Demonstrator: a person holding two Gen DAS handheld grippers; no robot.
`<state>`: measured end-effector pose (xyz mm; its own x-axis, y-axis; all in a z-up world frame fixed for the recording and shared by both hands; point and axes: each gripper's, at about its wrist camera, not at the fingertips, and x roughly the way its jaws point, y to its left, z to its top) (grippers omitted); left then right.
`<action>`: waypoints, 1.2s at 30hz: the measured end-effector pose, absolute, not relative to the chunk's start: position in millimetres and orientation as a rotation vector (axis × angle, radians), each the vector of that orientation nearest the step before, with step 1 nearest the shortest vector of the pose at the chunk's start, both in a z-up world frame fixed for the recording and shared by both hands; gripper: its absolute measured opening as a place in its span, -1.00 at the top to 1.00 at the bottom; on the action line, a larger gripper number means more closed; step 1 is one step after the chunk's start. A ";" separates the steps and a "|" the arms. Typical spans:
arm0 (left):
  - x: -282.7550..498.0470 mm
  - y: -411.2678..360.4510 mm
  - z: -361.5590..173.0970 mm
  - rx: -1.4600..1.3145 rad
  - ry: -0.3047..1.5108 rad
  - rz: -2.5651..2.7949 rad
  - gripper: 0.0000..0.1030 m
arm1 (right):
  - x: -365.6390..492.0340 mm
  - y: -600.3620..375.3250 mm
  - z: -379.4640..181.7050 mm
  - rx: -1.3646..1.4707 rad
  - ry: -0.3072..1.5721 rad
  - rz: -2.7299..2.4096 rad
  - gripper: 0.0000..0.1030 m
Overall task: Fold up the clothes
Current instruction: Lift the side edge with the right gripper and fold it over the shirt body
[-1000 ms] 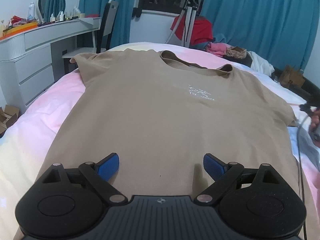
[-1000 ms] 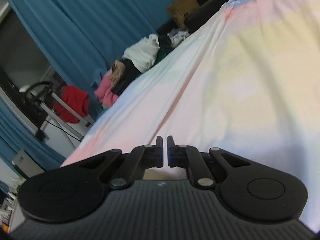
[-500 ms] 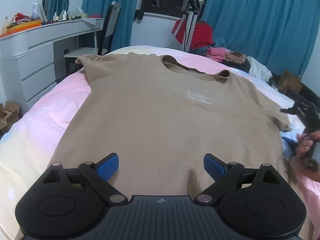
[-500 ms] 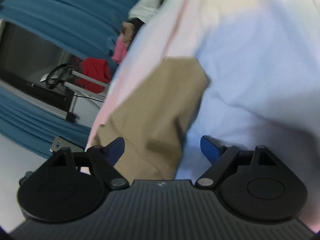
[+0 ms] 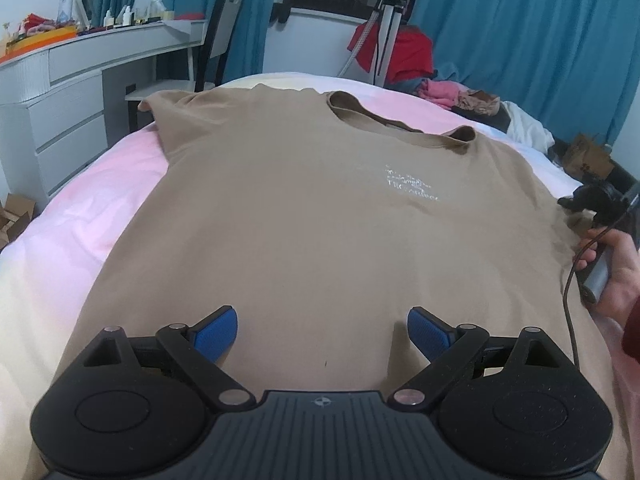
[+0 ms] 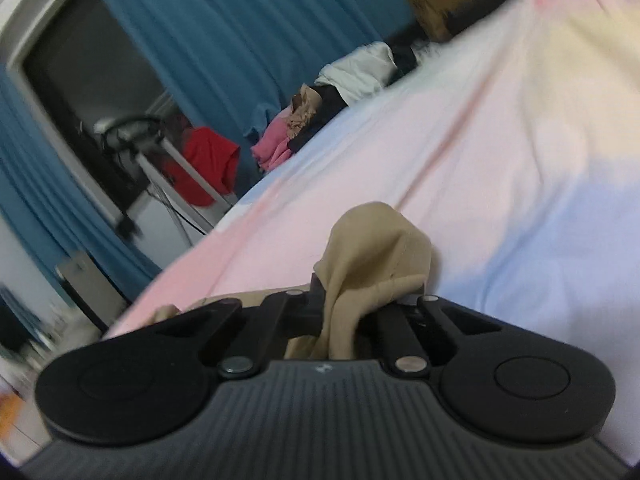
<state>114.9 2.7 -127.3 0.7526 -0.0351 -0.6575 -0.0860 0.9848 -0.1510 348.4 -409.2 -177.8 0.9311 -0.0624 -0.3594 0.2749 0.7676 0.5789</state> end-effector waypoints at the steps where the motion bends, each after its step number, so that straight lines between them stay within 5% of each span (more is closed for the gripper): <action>1: 115.6 3.6 -125.7 -0.177 0.715 0.030 -0.82 | 348.2 -403.7 -169.3 0.610 0.320 -0.201 0.87; 14: 78.8 42.7 -75.5 -0.152 0.601 0.084 -0.82 | 336.5 -239.6 -54.6 0.022 0.206 -0.239 0.87; 26: 92.4 96.2 -85.2 -0.208 0.646 0.170 -0.83 | 385.0 -75.6 -137.4 -0.135 0.469 -0.042 0.79; 28: 95.3 94.9 -88.1 -0.195 0.647 0.161 -0.83 | 390.3 -78.8 -145.1 -0.104 0.513 -0.011 0.53; 30: 98.3 92.7 -91.2 -0.180 0.649 0.155 -0.83 | 391.6 -84.0 -146.7 -0.080 0.515 0.028 -0.14; 32: 102.1 91.6 -93.2 -0.179 0.658 0.152 -0.83 | 380.7 -87.4 -138.3 -0.039 0.504 0.082 -0.44; 36: 102.1 86.2 -91.1 -0.171 0.639 0.140 -0.83 | 345.4 -92.7 -104.3 -0.001 0.461 0.156 -0.44</action>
